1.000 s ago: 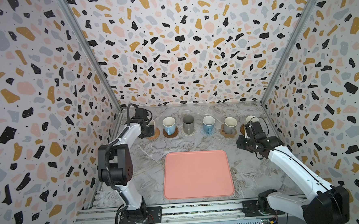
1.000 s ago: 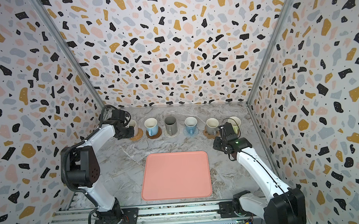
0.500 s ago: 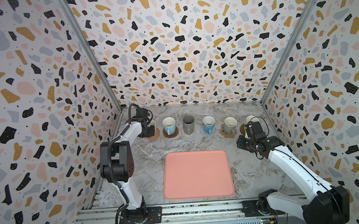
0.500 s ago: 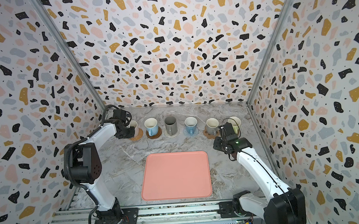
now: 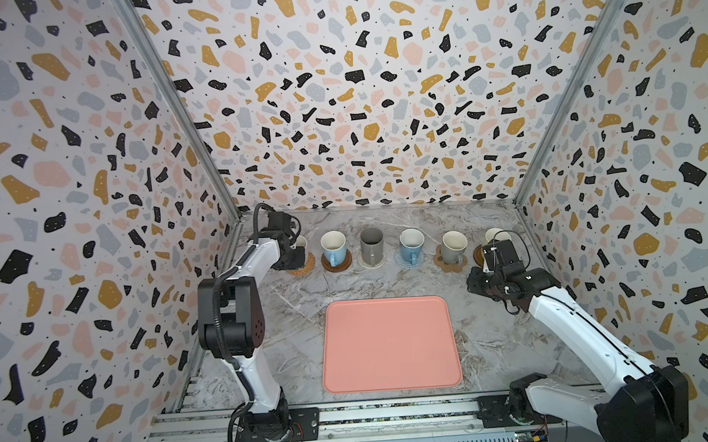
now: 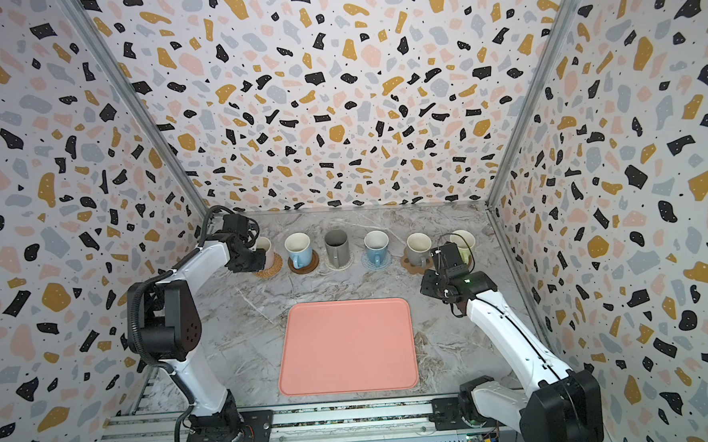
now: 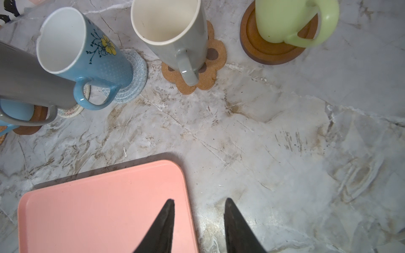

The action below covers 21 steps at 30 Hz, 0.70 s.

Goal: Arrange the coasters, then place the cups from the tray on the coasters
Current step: 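Lower the pale pink mug onto the rattan coaster and open the left gripper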

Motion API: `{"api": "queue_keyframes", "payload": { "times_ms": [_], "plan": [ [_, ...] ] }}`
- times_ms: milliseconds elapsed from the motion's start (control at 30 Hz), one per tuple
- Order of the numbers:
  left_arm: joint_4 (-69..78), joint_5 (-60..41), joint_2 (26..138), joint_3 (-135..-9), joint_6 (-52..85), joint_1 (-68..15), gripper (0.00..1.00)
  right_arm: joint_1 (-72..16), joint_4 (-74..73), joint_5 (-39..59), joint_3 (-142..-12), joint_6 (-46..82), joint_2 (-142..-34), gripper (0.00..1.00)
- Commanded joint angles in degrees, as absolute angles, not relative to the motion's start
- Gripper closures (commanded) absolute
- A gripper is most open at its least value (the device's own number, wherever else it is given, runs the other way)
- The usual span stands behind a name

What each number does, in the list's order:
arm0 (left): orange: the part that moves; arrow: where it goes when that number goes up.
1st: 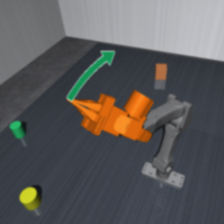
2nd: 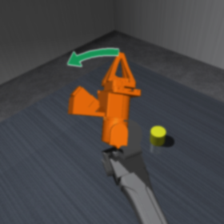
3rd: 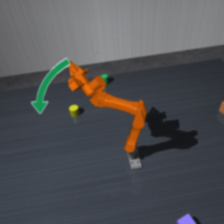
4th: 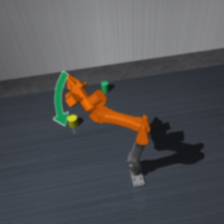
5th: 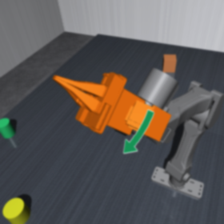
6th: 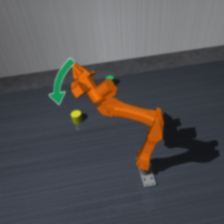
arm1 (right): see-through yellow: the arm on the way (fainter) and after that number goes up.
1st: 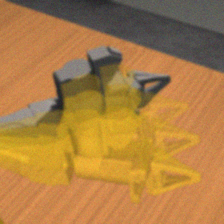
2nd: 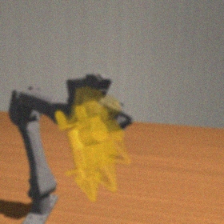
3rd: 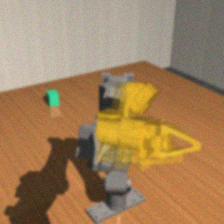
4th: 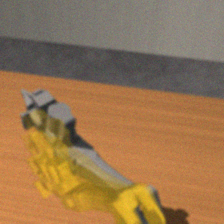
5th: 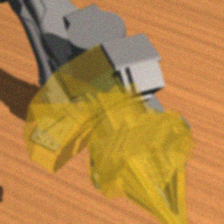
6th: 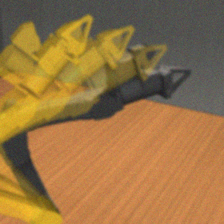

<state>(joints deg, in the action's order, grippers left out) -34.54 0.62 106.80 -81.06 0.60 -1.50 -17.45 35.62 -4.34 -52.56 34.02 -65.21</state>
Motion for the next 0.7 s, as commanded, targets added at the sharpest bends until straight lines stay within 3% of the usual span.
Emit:
{"api": "queue_keyframes", "payload": {
  "times_ms": [0, 400, 667],
  "plan": [
    [-32.4, -0.2, 107.0, -83.2, -0.3, -1.0, 0.93, -17.2, 36.8, -4.8, -52.6, 34.5, -64.6, 0.6],
    [-32.5, 0.3, 107.6, -82.5, -0.2, -1.0, 0.91, -17.2, 37.2, -5.1, -52.3, 34.7, -63.7, 0.6],
    [-32.5, 1.6, 107.1, -82.0, 0.2, -1.0, 0.77, -17.2, 37.4, -5.1, -52.0, 34.8, -63.1, 0.6]
  ]
}}
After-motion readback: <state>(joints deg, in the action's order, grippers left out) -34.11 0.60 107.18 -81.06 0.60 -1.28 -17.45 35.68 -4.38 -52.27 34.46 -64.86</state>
